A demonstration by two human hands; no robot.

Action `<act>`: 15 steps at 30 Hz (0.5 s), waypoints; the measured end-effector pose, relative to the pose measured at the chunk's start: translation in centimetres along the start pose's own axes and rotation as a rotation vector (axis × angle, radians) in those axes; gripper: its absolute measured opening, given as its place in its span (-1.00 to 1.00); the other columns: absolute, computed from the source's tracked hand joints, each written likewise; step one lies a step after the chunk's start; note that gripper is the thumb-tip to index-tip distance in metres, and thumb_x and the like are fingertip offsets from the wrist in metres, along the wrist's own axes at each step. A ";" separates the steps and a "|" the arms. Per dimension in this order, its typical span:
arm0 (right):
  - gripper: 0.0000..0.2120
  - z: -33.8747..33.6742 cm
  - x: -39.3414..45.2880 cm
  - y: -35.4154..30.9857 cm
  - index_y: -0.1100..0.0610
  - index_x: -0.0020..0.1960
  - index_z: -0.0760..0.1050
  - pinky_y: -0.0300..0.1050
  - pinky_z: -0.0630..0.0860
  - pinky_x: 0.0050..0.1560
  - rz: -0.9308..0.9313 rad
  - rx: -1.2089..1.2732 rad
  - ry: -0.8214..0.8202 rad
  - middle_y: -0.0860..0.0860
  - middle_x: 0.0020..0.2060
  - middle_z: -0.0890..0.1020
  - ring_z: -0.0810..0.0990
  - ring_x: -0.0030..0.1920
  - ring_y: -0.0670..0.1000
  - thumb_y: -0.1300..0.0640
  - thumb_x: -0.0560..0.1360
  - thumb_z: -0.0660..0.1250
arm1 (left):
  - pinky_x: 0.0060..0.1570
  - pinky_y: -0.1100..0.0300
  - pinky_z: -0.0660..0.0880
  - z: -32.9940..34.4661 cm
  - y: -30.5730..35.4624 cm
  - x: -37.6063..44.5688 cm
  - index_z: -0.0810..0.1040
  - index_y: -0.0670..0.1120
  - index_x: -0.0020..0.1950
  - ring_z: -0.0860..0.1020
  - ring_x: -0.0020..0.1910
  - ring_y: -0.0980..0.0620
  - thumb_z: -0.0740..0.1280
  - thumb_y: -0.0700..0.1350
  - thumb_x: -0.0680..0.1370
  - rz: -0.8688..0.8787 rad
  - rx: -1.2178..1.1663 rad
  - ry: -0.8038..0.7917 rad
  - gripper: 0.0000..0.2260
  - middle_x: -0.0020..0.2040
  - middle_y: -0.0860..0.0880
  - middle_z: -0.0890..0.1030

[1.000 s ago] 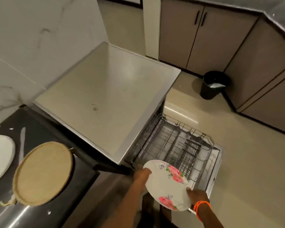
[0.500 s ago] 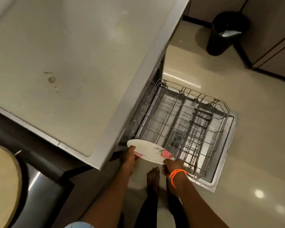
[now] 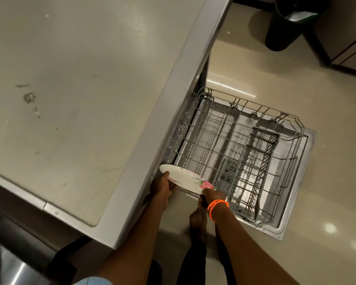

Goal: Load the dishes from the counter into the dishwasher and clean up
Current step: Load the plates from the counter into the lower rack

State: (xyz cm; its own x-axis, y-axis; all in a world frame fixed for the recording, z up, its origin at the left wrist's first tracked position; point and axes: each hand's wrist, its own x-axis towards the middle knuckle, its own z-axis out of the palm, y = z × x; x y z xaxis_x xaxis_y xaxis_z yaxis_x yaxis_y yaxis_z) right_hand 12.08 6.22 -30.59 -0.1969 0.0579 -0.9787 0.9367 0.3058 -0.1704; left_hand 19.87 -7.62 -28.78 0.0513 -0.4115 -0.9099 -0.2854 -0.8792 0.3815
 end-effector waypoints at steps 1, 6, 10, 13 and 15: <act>-0.82 0.1 0.4 0.0 0.23 -0.19 0.42 -0.24 0.43 -0.59 0.006 -0.006 -0.008 0.14 -0.49 0.45 0.40 -0.54 0.05 0.33 0.59 0.22 | -0.06 -0.05 0.60 0.1 0.0 0.3 0.46 -0.28 0.41 0.58 0.08 -0.18 0.31 -0.17 0.66 -0.008 -0.003 -0.007 -0.65 0.27 -0.30 0.59; -0.94 0.4 1.4 -0.9 0.27 0.02 0.46 -0.21 0.48 -0.61 0.013 -0.032 -0.027 0.15 -0.39 0.49 0.44 -0.44 0.09 0.30 0.61 0.22 | 0.04 -0.10 0.55 0.8 -0.1 1.8 0.43 -0.27 0.43 0.57 0.23 -0.28 0.29 -0.22 0.67 -0.006 0.003 -0.045 -0.66 0.29 -0.33 0.56; -0.82 0.2 1.7 -1.1 0.28 0.14 0.50 -0.17 0.53 -0.56 -0.002 -0.052 -0.048 0.16 -0.34 0.53 0.49 -0.40 0.08 0.18 0.63 0.28 | 0.07 -0.10 0.56 1.3 -0.4 2.3 0.43 -0.26 0.45 0.57 0.24 -0.26 0.29 -0.20 0.67 -0.006 0.004 -0.059 -0.65 0.29 -0.33 0.56; -0.71 -0.1 2.4 -1.2 0.29 0.22 0.50 -0.18 0.53 -0.54 -0.006 -0.067 -0.064 0.15 -0.33 0.56 0.51 -0.41 0.08 0.08 0.65 0.25 | 0.08 -0.10 0.58 1.8 -0.6 2.8 0.43 -0.25 0.45 0.57 0.28 -0.27 0.29 -0.20 0.67 -0.006 0.013 -0.062 -0.65 0.29 -0.33 0.57; -0.67 -0.5 3.0 -1.2 0.29 0.23 0.50 -0.17 0.54 -0.50 -0.019 -0.092 -0.067 0.16 -0.32 0.58 0.53 -0.41 0.07 0.03 0.66 0.22 | 0.10 -0.11 0.58 2.2 -0.7 3.0 0.42 -0.24 0.46 0.56 0.28 -0.27 0.28 -0.21 0.67 -0.006 0.018 -0.074 -0.65 0.29 -0.32 0.57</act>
State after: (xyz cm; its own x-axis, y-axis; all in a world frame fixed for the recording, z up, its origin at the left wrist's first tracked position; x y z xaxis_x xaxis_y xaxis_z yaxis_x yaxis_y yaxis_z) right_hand 10.23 6.49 -33.24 -0.1917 -0.0113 -0.9814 0.9019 0.3923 -0.1807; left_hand 18.13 -7.71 -32.16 -0.0171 -0.3869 -0.9220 -0.3021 -0.8770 0.3736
